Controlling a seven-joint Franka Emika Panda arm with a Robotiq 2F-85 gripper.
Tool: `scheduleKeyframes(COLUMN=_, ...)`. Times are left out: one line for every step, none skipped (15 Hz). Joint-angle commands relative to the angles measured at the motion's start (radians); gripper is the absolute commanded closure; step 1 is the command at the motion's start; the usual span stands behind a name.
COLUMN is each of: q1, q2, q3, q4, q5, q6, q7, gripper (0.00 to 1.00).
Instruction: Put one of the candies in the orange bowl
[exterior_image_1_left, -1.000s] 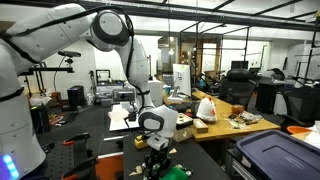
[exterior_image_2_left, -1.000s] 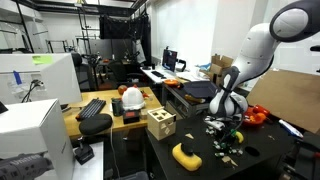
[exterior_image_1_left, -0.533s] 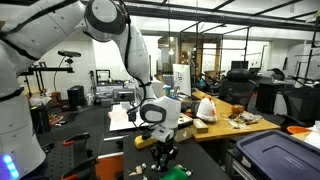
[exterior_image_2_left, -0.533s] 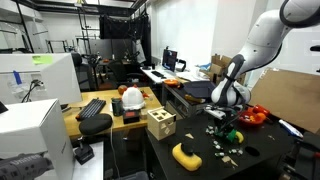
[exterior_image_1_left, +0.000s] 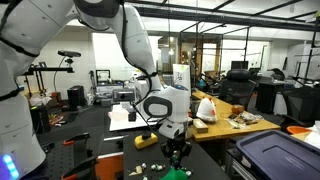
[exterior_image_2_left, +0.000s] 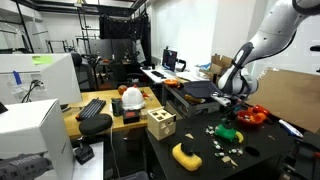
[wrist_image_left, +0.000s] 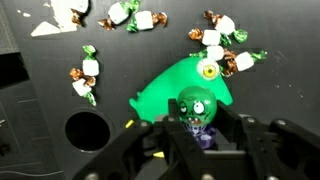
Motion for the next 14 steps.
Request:
scheduleKeyframes(q1=-0.01, q2=-0.053, q3=-0.021, q4=-0.051, q5=0.029, q6=0.06, q7=0.007, gripper=0.86)
scheduleKeyframes(q1=-0.005, q2=-0.054, q3=-0.035, q4=-0.053, q5=0.025, q6=0.079, q7=0.013, gripper=0.86)
scheduleKeyframes(q1=0.0, q2=-0.055, q3=-0.049, q4=-0.053, q5=0.02, q6=0.088, q7=0.019, gripper=0.86)
scheduleKeyframes(q1=0.004, q2=-0.053, q3=-0.064, q4=-0.05, q5=0.016, q6=0.096, q7=0.024, gripper=0.86)
scheduleKeyframes(q1=0.008, q2=-0.051, q3=-0.08, q4=-0.044, q5=0.013, q6=0.1, q7=0.032, gripper=0.86)
scheduleKeyframes(q1=0.008, q2=-0.049, q3=-0.095, q4=-0.038, q5=0.011, q6=0.099, q7=0.038, gripper=0.86)
scheduleKeyframes(q1=0.012, q2=-0.045, q3=-0.113, q4=-0.034, q5=0.007, q6=0.101, q7=0.047, gripper=0.86)
scheduleKeyframes(q1=0.012, q2=-0.038, q3=-0.131, q4=-0.023, q5=0.004, q6=0.095, q7=0.058, gripper=0.86)
scheduleKeyframes(q1=0.014, q2=-0.03, q3=-0.148, q4=-0.015, q5=0.001, q6=0.098, q7=0.071, gripper=0.86)
scheduleKeyframes(q1=0.018, q2=-0.024, q3=-0.168, q4=-0.009, q5=-0.004, q6=0.102, q7=0.08, gripper=0.86)
scheduleKeyframes(q1=0.016, q2=-0.017, q3=-0.183, q4=0.0, q5=-0.008, q6=0.096, q7=0.091, gripper=0.86)
scheduleKeyframes(q1=0.013, q2=-0.009, q3=-0.196, q4=0.009, q5=-0.012, q6=0.091, q7=0.095, gripper=0.86)
scheduleKeyframes(q1=0.014, q2=-0.002, q3=-0.212, q4=0.016, q5=-0.015, q6=0.086, q7=0.105, gripper=0.86)
scheduleKeyframes(q1=0.009, q2=0.006, q3=-0.222, q4=0.024, q5=-0.017, q6=0.08, q7=0.116, gripper=0.86)
